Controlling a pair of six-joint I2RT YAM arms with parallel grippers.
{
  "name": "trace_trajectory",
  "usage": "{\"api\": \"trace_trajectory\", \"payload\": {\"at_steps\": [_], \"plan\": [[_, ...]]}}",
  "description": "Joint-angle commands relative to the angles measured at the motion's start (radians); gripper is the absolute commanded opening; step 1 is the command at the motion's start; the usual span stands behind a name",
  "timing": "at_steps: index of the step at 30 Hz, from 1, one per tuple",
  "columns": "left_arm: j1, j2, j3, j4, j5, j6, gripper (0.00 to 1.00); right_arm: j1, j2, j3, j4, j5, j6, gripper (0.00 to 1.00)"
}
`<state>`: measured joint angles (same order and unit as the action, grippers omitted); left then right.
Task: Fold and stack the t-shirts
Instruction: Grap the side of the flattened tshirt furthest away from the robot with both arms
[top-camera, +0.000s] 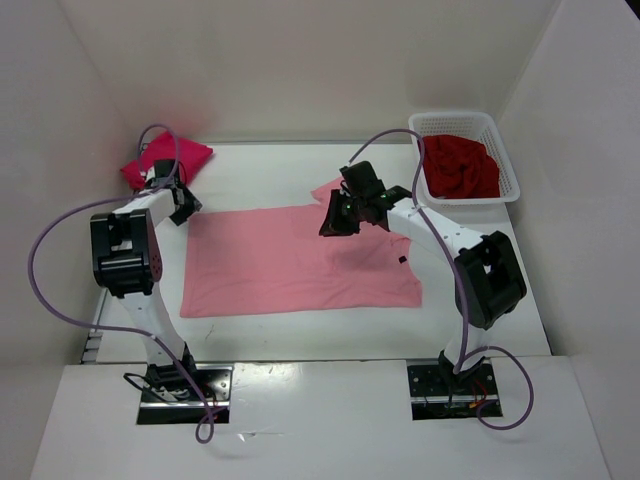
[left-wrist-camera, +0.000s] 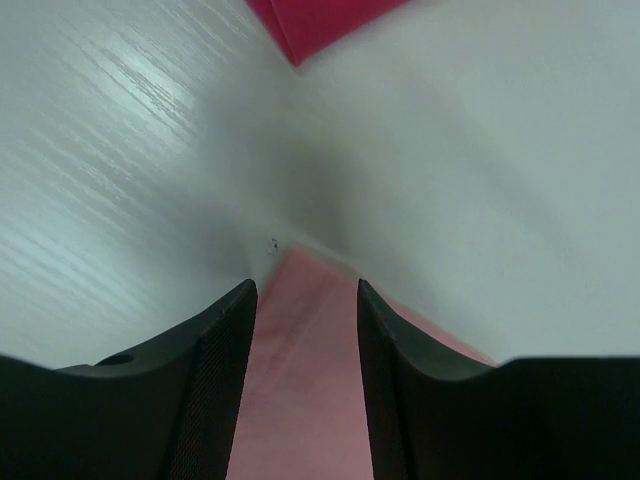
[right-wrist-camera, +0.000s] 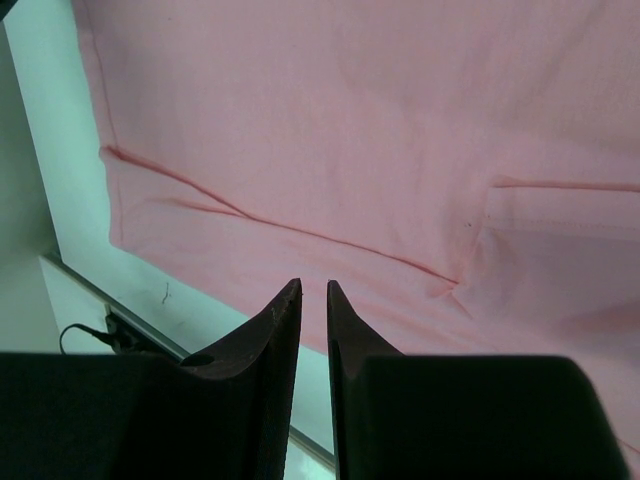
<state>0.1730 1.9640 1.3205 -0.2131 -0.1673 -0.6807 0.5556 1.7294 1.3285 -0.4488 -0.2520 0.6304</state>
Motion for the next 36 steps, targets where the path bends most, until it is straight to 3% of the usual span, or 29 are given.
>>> {"api": "trace_trajectory", "payload": {"at_steps": [1, 9, 13, 19, 23, 27, 32, 36], "plan": [[-0.001, 0.035, 0.054, -0.011, -0.043, 0.046, 0.53, -0.005, -0.048, 0.034, 0.030, -0.015, -0.020, 0.21], [-0.001, 0.076, 0.063, -0.011, -0.048, 0.066, 0.53, -0.014, -0.039, 0.015, 0.050, -0.015, -0.029, 0.21], [-0.001, 0.076, 0.053, -0.002, -0.035, 0.066, 0.36, -0.014, -0.019, 0.040, 0.050, -0.015, -0.020, 0.21], [-0.001, 0.067, 0.043, 0.008, -0.035, 0.075, 0.24, -0.045, 0.016, 0.150, 0.041, -0.004, -0.020, 0.26], [-0.001, 0.058, 0.043, 0.008, -0.015, 0.075, 0.14, -0.085, 0.071, 0.216, 0.053, 0.046, -0.052, 0.35], [-0.001, 0.020, 0.034, 0.032, 0.017, 0.066, 0.07, -0.175, 0.200, 0.363, 0.053, 0.173, -0.104, 0.41], [-0.001, -0.056, 0.023, 0.075, 0.092, 0.046, 0.05, -0.209, 0.419, 0.596, -0.016, 0.389, -0.193, 0.42], [-0.001, -0.086, 0.013, 0.096, 0.115, 0.036, 0.05, -0.221, 0.629, 0.836, -0.085, 0.464, -0.227, 0.45]]}}
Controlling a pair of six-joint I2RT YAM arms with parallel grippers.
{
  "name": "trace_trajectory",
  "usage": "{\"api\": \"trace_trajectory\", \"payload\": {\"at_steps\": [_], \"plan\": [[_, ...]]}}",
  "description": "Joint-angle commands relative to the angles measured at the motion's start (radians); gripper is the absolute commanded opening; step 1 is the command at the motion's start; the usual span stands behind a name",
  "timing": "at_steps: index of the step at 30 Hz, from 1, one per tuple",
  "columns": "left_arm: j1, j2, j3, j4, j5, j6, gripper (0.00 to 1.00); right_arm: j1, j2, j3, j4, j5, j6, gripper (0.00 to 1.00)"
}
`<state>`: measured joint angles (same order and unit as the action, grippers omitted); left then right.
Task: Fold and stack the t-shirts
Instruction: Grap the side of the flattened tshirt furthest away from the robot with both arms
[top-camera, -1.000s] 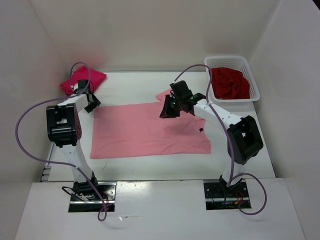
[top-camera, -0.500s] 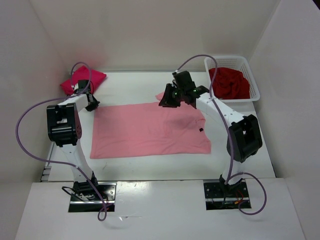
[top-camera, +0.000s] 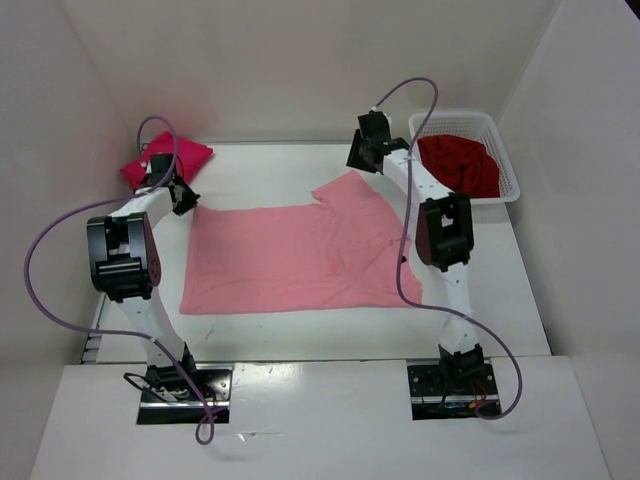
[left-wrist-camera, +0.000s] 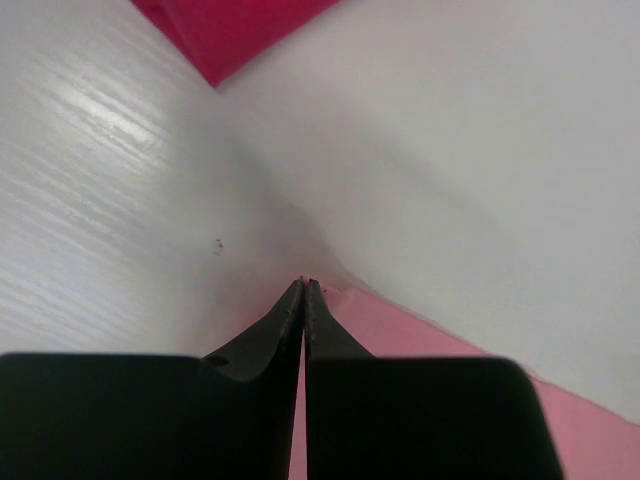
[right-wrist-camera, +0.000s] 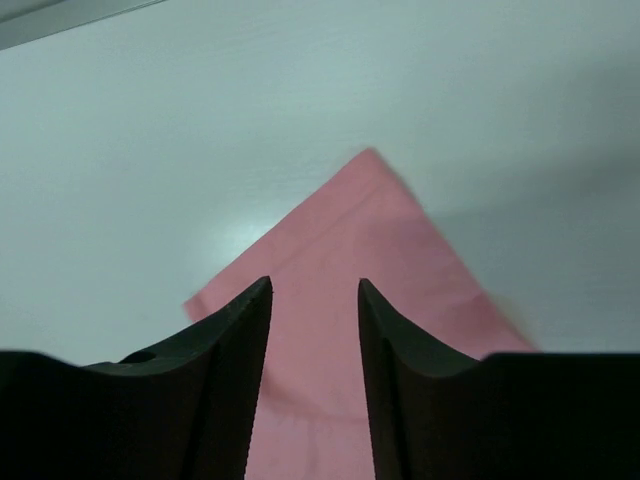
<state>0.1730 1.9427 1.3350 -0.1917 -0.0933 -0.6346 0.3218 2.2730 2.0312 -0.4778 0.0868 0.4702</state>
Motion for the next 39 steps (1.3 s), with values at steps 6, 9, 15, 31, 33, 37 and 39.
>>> {"api": "trace_trajectory", "payload": {"at_steps": [6, 9, 15, 31, 33, 37, 39], "plan": [[-0.001, -0.011, 0.073, 0.060, 0.067, 0.009, 0.04, 0.003, 0.388, 0.564, -0.226, 0.160, -0.100, 0.53], [-0.024, 0.015, 0.095, 0.051, 0.067, 0.009, 0.02, -0.006, 0.424, 0.638, -0.243, 0.151, -0.100, 0.54], [-0.033, 0.036, 0.153, 0.047, 0.067, 0.009, 0.00, -0.024, 0.485, 0.659, -0.234, 0.111, -0.091, 0.55], [-0.033, -0.031, 0.046, 0.084, 0.076, 0.009, 0.00, -0.033, 0.574, 0.756, -0.223, 0.080, -0.042, 0.12], [-0.033, -0.031, 0.036, 0.084, 0.076, 0.009, 0.00, -0.033, 0.559, 0.776, -0.232, 0.090, -0.042, 0.07], [-0.033, -0.063, 0.006, 0.104, 0.076, 0.009, 0.00, -0.033, 0.491, 0.787, -0.301, 0.114, -0.028, 0.00], [-0.033, -0.088, -0.008, 0.104, 0.067, 0.009, 0.00, -0.042, 0.412, 0.756, -0.329, 0.096, -0.019, 0.00]]}}
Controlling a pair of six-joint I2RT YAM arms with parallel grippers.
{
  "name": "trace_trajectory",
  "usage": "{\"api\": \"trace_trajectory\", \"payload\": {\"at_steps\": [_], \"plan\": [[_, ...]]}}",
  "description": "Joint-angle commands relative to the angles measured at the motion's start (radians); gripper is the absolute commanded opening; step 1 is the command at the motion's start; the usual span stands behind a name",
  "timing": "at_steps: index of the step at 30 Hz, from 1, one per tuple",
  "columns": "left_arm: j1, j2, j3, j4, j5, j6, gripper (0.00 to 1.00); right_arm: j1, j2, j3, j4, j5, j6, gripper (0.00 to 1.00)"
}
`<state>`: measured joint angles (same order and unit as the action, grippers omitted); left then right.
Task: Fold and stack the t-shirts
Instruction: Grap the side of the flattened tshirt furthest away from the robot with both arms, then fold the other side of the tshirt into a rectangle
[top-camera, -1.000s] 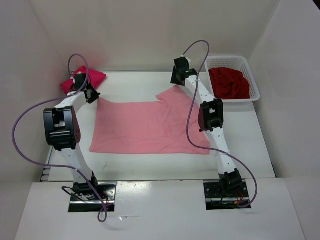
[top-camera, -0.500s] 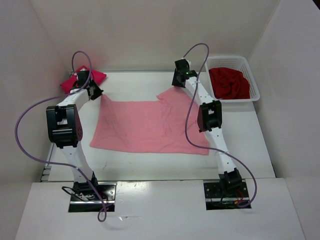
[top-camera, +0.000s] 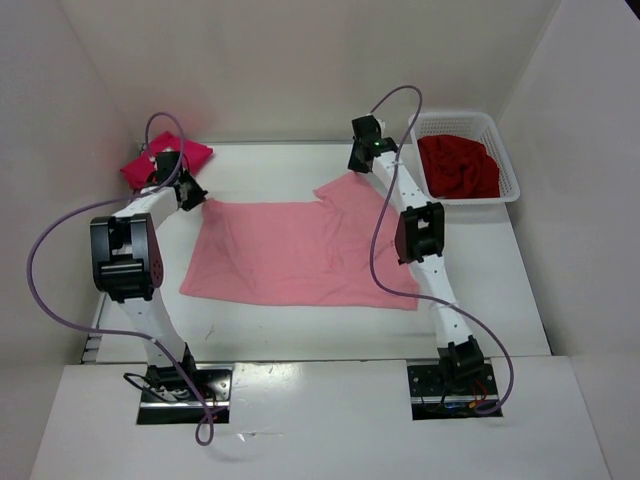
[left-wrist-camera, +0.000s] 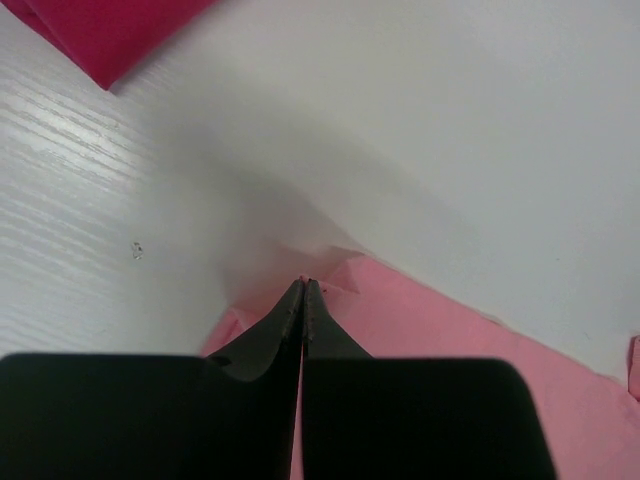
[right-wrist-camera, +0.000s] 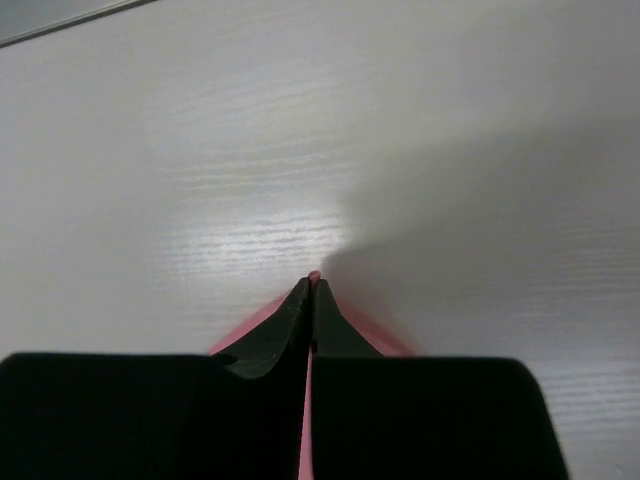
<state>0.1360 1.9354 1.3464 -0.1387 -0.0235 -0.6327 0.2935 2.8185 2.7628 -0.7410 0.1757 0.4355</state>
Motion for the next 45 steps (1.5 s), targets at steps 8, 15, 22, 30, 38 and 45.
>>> {"api": "trace_trajectory", "payload": {"at_steps": [8, 15, 22, 30, 38, 45], "plan": [[0.004, -0.186, -0.095, 0.060, -0.022, 0.016, 0.00, -0.053, -0.686, -0.756, 0.158, -0.110, 0.028, 0.00], [0.004, -0.259, -0.165, 0.030, -0.053, 0.036, 0.00, -0.071, -0.993, -1.215, 0.247, -0.131, 0.037, 0.00], [0.004, -0.361, -0.230, 0.004, -0.082, 0.063, 0.00, -0.071, -1.237, -1.520, 0.267, -0.150, 0.075, 0.00], [0.004, -0.464, -0.355, -0.025, -0.104, 0.064, 0.00, -0.071, -1.383, -1.681, 0.203, -0.159, 0.105, 0.00], [0.004, -0.529, -0.415, -0.094, -0.114, 0.045, 0.00, -0.071, -1.515, -1.793, 0.097, -0.180, 0.155, 0.00], [0.004, -0.598, -0.484, -0.185, -0.096, 0.002, 0.10, -0.083, -1.585, -1.870, 0.052, -0.323, 0.227, 0.03]]}}
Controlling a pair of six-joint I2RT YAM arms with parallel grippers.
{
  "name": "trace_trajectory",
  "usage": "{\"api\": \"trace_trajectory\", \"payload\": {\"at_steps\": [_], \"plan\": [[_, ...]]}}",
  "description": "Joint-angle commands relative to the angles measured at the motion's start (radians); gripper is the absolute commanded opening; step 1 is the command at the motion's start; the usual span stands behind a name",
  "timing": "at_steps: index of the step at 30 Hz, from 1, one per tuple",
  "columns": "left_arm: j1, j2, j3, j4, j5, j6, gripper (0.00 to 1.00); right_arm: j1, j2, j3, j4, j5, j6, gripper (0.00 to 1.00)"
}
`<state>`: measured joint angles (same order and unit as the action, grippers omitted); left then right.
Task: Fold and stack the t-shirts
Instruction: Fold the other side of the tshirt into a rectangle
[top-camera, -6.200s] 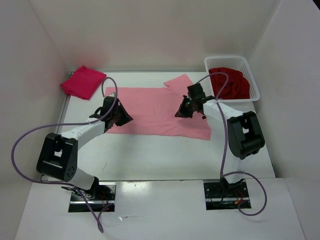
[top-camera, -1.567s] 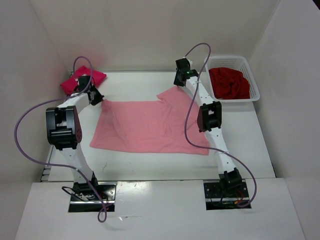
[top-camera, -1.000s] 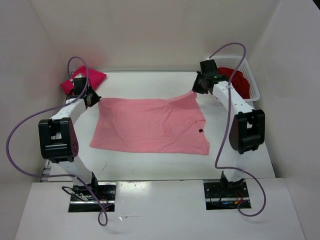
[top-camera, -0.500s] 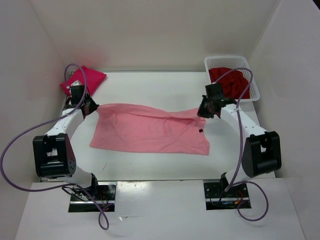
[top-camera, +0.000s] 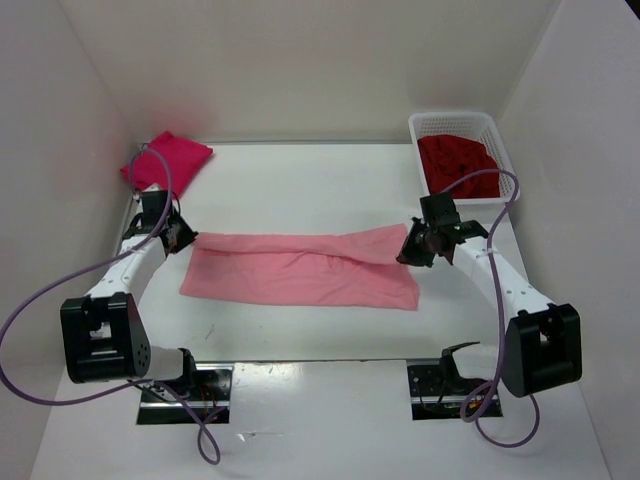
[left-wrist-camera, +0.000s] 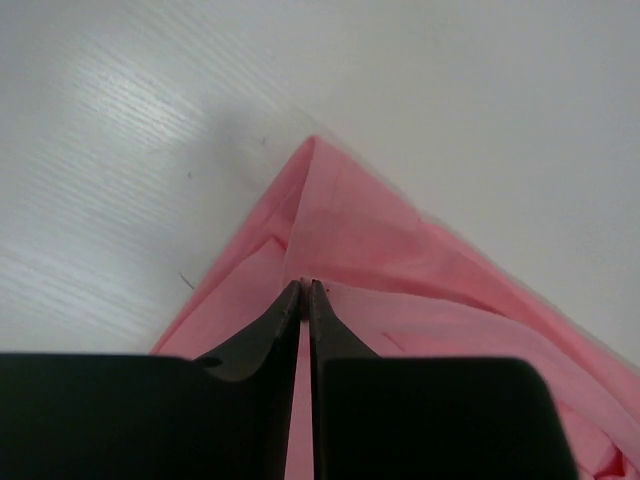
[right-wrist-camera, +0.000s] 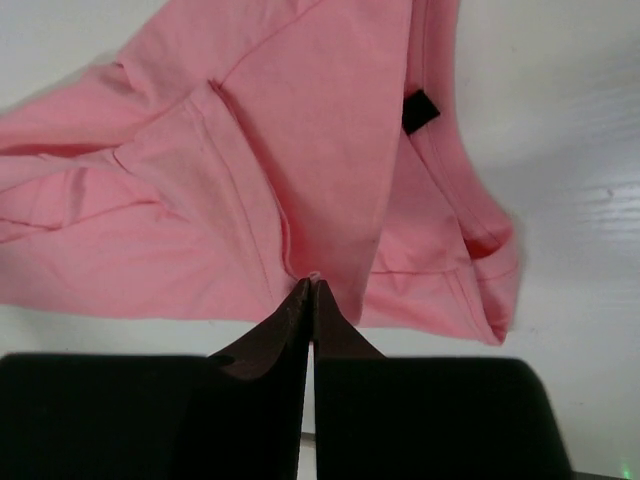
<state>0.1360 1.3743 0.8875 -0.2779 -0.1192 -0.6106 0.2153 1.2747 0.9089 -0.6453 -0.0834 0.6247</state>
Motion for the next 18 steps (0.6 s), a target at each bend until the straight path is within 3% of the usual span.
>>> {"api": "trace_trajectory", "payload": {"at_steps": [1, 3, 5, 9, 12, 14, 18], "plan": [[0.004, -0.050, -0.036, -0.046, 0.010, -0.020, 0.15, -0.005, -0.057, -0.028, -0.043, -0.064, 0.049, 0.05], [0.048, -0.066, -0.045, -0.046, 0.048, -0.055, 0.29, -0.005, -0.089, -0.037, -0.043, -0.064, 0.049, 0.16], [0.062, -0.081, -0.029, -0.037, 0.078, -0.083, 0.29, -0.005, -0.100, -0.025, -0.043, -0.041, 0.049, 0.21], [0.062, -0.104, 0.019, -0.035, 0.093, -0.097, 0.29, -0.005, -0.090, 0.013, -0.031, -0.030, 0.026, 0.21], [0.051, -0.080, 0.019, 0.038, 0.176, -0.097, 0.30, 0.019, 0.015, 0.048, 0.033, 0.002, -0.002, 0.07], [-0.013, -0.067, 0.004, 0.088, 0.176, -0.097, 0.32, 0.050, 0.086, 0.088, 0.084, 0.026, -0.017, 0.01], [-0.107, -0.008, -0.010, 0.125, 0.112, -0.087, 0.33, 0.094, 0.247, 0.169, 0.150, 0.077, -0.052, 0.04]]}}
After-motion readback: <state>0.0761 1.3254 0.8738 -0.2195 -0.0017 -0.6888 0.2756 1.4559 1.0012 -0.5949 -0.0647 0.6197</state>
